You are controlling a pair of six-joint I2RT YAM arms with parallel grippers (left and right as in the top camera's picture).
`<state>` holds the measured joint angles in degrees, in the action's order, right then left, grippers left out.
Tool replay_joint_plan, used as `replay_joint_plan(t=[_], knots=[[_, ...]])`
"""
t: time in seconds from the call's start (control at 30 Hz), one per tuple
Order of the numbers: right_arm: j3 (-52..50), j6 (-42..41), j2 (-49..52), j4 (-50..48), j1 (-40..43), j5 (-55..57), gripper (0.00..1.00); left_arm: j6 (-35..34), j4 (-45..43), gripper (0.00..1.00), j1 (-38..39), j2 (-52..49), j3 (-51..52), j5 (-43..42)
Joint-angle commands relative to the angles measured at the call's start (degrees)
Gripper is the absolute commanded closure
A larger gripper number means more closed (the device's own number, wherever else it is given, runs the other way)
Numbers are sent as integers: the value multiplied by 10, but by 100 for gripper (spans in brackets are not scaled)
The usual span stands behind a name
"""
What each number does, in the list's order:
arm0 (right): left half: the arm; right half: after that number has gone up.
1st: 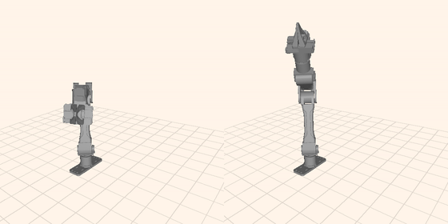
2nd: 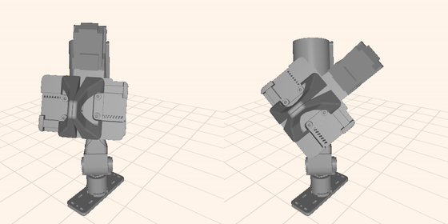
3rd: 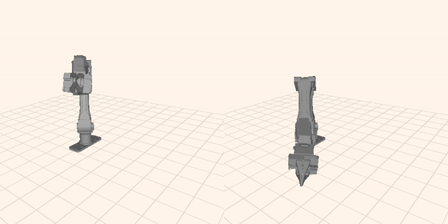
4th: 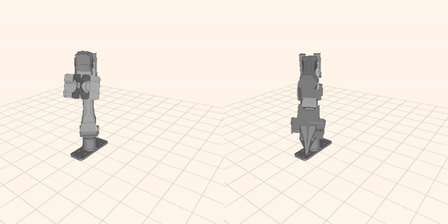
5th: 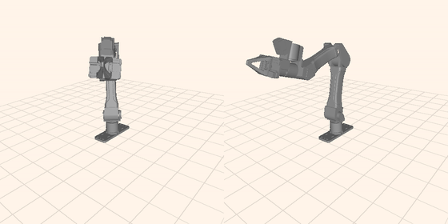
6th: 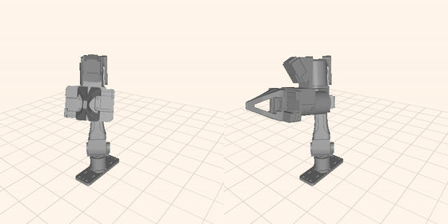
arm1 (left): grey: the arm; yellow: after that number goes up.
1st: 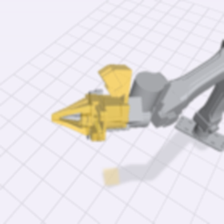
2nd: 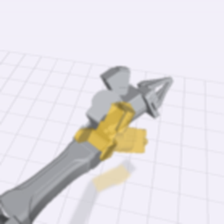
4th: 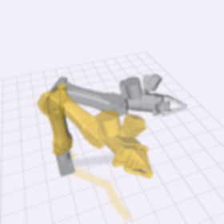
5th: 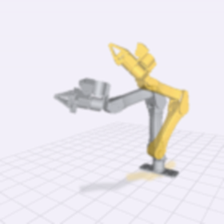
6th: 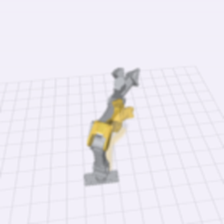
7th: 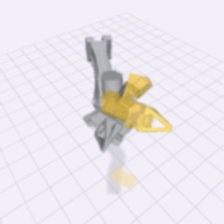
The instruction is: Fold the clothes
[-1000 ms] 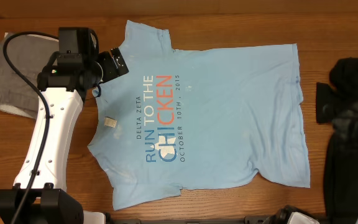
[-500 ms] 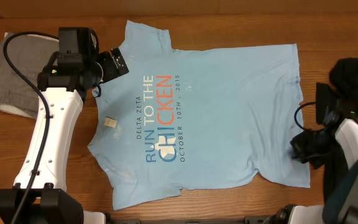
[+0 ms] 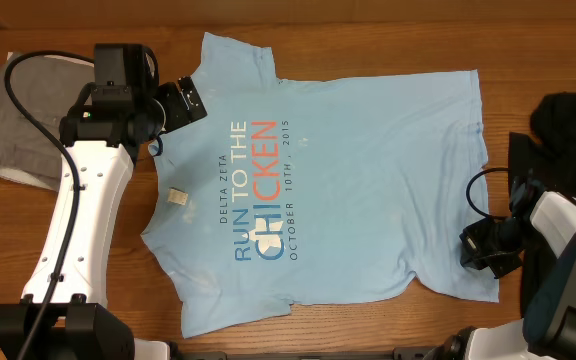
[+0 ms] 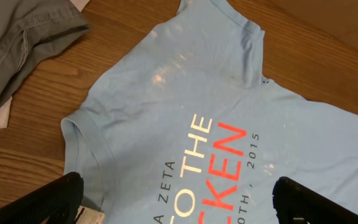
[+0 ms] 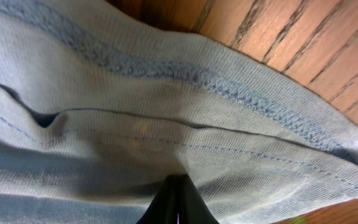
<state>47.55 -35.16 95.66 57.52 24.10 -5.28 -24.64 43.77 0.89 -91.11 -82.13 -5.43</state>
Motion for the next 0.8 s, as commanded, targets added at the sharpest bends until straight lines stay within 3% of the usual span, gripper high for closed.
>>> replay_joint_plan(t=[0.0,0.43,0.77], knots=[[-24,-11,34,-62,4,153,96,4,-1,0,-1,-3,-3,-4],[3,12,34,-101,4,172,93,4,-1,0,-1,-3,-3,-4],[175,4,33,90,2,138,90,4,-1,0,-1,-3,-3,-4]])
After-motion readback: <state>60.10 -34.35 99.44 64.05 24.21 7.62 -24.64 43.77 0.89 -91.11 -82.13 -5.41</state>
